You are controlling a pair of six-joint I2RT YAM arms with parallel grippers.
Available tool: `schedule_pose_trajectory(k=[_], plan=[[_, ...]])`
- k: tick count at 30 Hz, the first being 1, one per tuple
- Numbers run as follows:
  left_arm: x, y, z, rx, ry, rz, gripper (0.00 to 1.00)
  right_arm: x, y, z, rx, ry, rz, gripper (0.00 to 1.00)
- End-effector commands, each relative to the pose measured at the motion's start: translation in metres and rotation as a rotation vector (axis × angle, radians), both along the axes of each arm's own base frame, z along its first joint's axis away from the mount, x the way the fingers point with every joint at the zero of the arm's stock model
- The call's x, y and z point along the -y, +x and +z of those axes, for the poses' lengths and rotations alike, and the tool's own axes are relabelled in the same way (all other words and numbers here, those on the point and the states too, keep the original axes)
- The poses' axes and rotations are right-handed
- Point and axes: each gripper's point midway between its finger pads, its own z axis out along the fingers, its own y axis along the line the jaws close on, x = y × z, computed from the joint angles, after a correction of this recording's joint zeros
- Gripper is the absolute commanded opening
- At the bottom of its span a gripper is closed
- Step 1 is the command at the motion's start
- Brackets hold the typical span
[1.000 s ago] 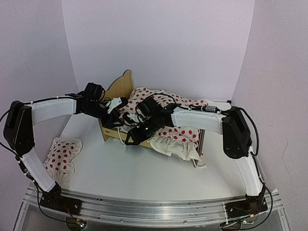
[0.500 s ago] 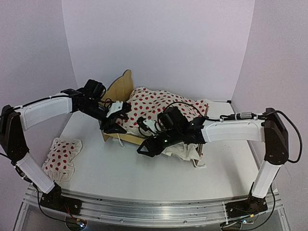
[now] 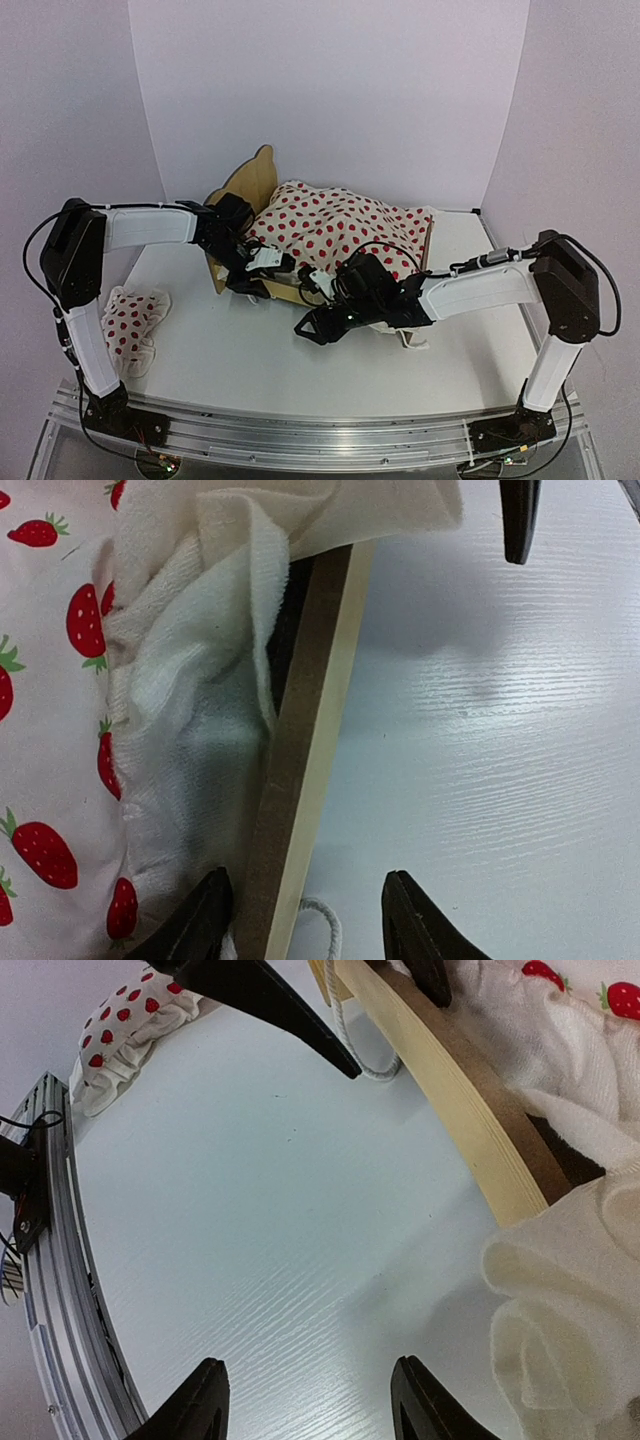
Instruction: Set up the pet bed
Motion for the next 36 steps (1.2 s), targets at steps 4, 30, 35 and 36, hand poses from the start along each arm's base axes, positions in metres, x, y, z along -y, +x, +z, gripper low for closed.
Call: schedule_pose_trajectory(k=[4, 30, 35, 36], plan=[[-0.003, -0.01, -0.028, -0.06, 0.128, -0.055, 0.42, -0.005, 0.005, -0.003, 0.016, 0.027, -0.032, 0.56], [0.077, -0.006, 0.103, -0.373, -0.14, 0.283, 0.0, -0.021, 0.046, -0.014, 0.213, 0.305, -0.324, 0.45], [0.085, -0.011, 0.118, -0.387, -0.177, 0.268, 0.0, -0.004, 0.068, -0.011, 0.318, 0.33, -0.465, 0.48], [0.086, -0.012, 0.118, -0.386, -0.175, 0.263, 0.0, -0.005, 0.07, -0.009, 0.344, 0.332, -0.467, 0.5]])
